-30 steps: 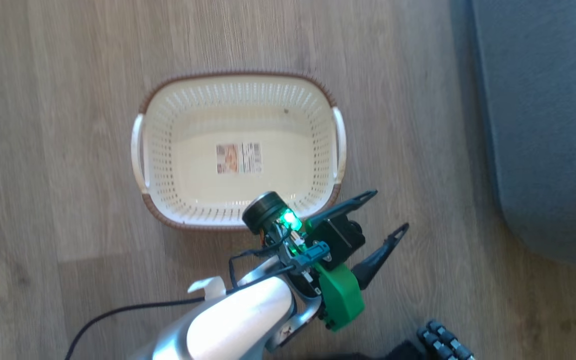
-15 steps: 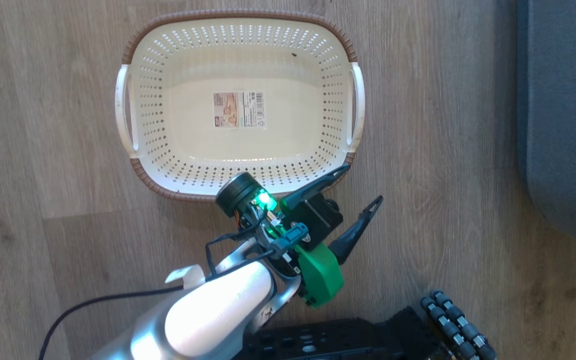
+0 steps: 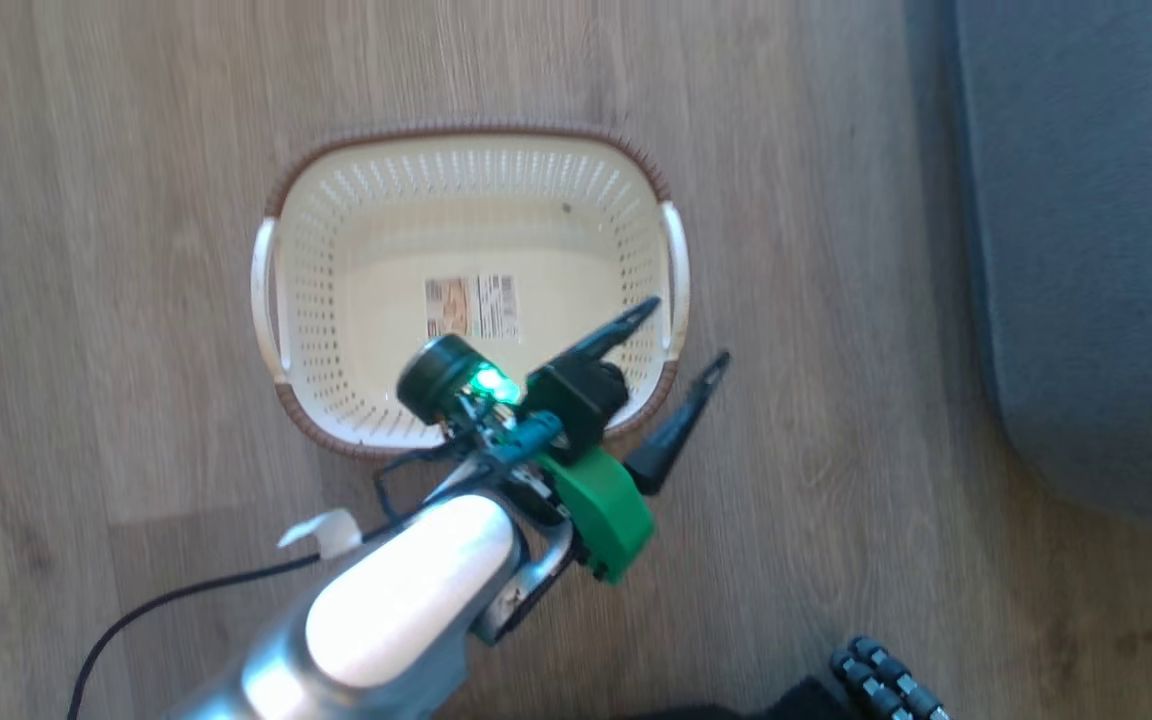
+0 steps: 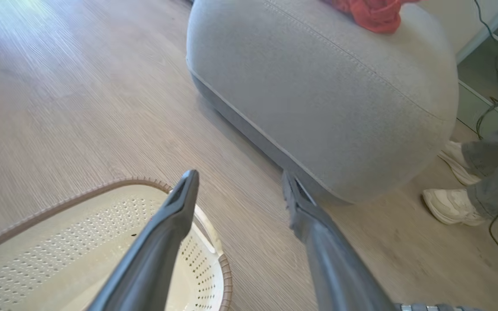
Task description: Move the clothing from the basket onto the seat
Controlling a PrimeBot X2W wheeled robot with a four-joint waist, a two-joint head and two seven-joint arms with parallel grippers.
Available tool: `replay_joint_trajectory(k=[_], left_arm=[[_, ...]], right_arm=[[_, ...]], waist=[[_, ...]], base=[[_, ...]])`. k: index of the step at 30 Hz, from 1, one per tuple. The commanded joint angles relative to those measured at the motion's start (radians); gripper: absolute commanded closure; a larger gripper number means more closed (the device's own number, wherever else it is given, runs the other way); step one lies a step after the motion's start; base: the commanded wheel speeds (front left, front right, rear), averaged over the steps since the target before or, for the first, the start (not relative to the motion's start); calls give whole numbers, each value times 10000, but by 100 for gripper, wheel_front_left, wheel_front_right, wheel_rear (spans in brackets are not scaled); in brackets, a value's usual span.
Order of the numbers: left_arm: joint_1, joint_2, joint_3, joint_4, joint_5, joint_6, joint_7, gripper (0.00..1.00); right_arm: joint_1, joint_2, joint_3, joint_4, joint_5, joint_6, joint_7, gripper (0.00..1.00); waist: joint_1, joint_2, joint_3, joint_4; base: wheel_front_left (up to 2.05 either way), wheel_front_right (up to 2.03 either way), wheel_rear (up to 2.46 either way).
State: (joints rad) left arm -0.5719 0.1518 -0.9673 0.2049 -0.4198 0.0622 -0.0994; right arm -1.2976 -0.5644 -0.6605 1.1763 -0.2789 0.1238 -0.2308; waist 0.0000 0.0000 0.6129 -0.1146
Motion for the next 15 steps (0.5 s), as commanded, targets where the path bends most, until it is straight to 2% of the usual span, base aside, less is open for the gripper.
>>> replay_joint_trajectory(k=[1,5,8,14,15], left_arm=[[218,16,402,-224,-172,79,-165,0],[497,196,858,-50,-540,270,-500,0],[840,392,1330,67,-898,504,-822,0],[1353,513,1860,144,-1336,751,-1188,0],[1353,513,1860,144,-1336,751,-1188,0]], right_arm=[[349,-179,227,-293,-62,69,-83,0],[922,124,844,-128,280,69,-204,0],[1650,570,1680,-268,935,69,-287,0],[3478,1439,3166,-1997,2464,69,-306,0],[3478,1439,3166,-1997,2464,69,-306,0]], waist=[[0,0,-705,-199],[0,0,-1429,-288],[0,0,-2140,-155],[0,0,-3180,499],[0,0,-3180,499]], base=[[0,0,0],[0,0,0],[0,0,0],[0,0,0],[0,0,0]])
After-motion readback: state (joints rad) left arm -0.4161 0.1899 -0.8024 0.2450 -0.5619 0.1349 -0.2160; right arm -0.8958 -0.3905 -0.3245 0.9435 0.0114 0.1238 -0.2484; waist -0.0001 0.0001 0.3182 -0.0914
